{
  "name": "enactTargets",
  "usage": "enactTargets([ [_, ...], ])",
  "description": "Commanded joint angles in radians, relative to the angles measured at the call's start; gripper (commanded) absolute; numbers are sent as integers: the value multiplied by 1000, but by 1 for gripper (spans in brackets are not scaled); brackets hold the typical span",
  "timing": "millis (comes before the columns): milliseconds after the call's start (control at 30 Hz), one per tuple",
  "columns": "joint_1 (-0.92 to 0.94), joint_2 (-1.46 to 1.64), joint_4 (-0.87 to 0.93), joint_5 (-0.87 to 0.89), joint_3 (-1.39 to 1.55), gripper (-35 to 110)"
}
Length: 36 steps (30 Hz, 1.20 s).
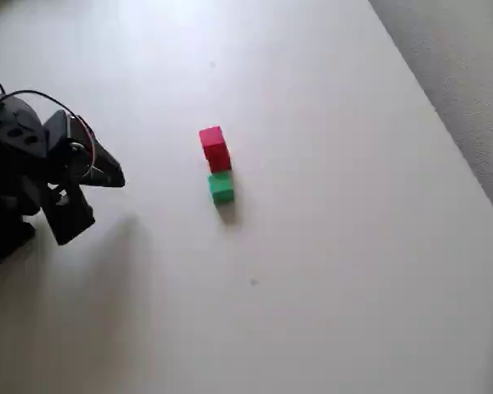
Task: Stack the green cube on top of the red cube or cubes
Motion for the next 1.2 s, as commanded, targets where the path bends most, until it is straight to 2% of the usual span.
enactTargets([
  [0,-5,11,5,-8,-6,-2],
  [1033,-5,11,5,-8,-6,-2],
  [1167,-11,11,0,-51,-6,-2],
])
